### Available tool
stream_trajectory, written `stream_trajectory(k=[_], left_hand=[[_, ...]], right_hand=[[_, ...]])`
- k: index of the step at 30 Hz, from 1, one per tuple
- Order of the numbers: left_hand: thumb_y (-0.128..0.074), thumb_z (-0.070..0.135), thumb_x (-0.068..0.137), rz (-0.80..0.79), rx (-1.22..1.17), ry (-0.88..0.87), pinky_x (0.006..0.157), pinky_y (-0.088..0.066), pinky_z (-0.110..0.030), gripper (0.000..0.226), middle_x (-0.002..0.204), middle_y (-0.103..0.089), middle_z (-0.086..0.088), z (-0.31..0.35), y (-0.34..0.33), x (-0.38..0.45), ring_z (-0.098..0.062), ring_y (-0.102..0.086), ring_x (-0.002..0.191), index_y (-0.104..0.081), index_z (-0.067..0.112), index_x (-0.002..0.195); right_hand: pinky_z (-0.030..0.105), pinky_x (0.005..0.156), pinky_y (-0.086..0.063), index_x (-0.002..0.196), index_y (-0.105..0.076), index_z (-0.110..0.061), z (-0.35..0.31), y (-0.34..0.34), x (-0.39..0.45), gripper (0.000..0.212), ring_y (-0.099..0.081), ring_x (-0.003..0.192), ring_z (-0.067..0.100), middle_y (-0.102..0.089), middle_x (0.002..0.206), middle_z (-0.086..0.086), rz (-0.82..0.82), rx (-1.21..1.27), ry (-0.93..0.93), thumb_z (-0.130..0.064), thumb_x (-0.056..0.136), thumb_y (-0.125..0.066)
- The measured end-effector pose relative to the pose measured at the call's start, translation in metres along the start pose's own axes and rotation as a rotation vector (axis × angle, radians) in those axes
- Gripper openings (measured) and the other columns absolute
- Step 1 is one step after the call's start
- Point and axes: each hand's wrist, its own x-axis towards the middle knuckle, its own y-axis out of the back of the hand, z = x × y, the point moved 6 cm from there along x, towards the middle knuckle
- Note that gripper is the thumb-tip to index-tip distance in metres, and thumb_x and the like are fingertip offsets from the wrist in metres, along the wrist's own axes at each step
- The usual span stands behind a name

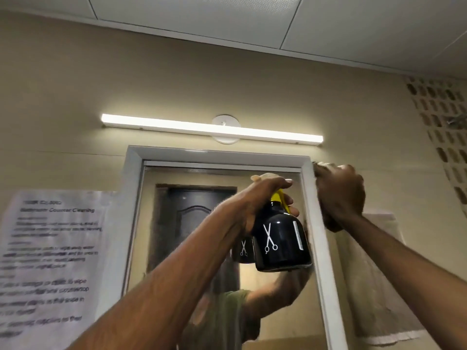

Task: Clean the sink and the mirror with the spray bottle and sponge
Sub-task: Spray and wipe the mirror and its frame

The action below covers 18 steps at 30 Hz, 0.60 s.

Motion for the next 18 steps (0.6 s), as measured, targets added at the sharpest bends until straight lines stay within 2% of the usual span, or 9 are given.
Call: stream_trajectory(k=[2, 4, 6, 9, 13, 18], left_hand=[[-0.056, 0.038, 0.089, 0.049, 0.018, -0.021, 0.070, -0.052, -0.027, 0.030, 0.077, -0.065, -0.011, 0.006, 0.028, -0.013, -0.021, -0.060, 0.071, -0.057, 0.008, 0.086], [-0.058, 0.038, 0.087, 0.090, 0.021, -0.035, 0.080, -0.052, -0.030, 0.031, 0.078, -0.068, -0.013, 0.013, 0.054, -0.024, -0.023, -0.061, 0.075, -0.059, 0.007, 0.089], [-0.059, 0.037, 0.086, 0.145, 0.023, -0.054, 0.081, -0.052, -0.030, 0.032, 0.079, -0.069, -0.013, 0.017, 0.078, -0.035, -0.023, -0.063, 0.074, -0.060, 0.006, 0.090], [-0.059, 0.037, 0.087, 0.198, 0.019, -0.063, 0.085, -0.051, -0.032, 0.031, 0.081, -0.068, -0.013, 0.019, 0.102, -0.049, -0.022, -0.063, 0.072, -0.060, 0.006, 0.090], [-0.061, 0.037, 0.085, 0.238, -0.014, -0.054, 0.103, -0.045, -0.040, 0.032, 0.084, -0.066, -0.013, 0.014, 0.125, -0.059, -0.024, -0.063, 0.078, -0.060, 0.007, 0.092], [-0.064, 0.039, 0.083, 0.322, 0.019, -0.067, 0.102, -0.046, -0.045, 0.035, 0.095, -0.065, -0.014, 0.013, 0.148, -0.082, -0.028, -0.067, 0.083, -0.060, 0.007, 0.097]], right_hand=[[0.043, 0.083, -0.044, 0.126, -0.060, -0.012, -0.017, 0.005, 0.000, 0.038, -0.050, 0.101, 0.041, -0.055, 0.114, 0.022, 0.098, 0.034, -0.027, -0.029, 0.092, -0.054], [0.043, 0.081, -0.043, 0.125, -0.061, -0.013, -0.037, 0.009, 0.002, 0.038, -0.049, 0.098, 0.042, -0.056, 0.111, 0.023, 0.121, -0.051, 0.101, -0.034, 0.094, -0.054], [0.042, 0.079, -0.042, 0.124, -0.062, -0.014, -0.053, 0.008, 0.007, 0.040, -0.050, 0.094, 0.042, -0.057, 0.107, 0.024, 0.079, -0.140, 0.222, -0.039, 0.095, -0.053], [0.043, 0.076, -0.042, 0.123, -0.062, -0.009, -0.077, 0.007, 0.008, 0.044, -0.051, 0.093, 0.043, -0.058, 0.103, 0.025, 0.028, -0.163, 0.310, -0.042, 0.095, -0.051], [0.035, 0.073, -0.037, 0.128, -0.058, -0.010, -0.130, -0.006, -0.010, 0.044, -0.051, 0.096, 0.036, -0.059, 0.106, 0.019, -0.053, -0.084, 0.374, -0.039, 0.096, -0.051], [0.040, 0.081, -0.046, 0.123, -0.061, -0.015, -0.213, -0.021, -0.029, 0.038, -0.051, 0.106, 0.033, -0.058, 0.112, 0.015, -0.129, -0.030, 0.453, -0.039, 0.093, -0.054]])
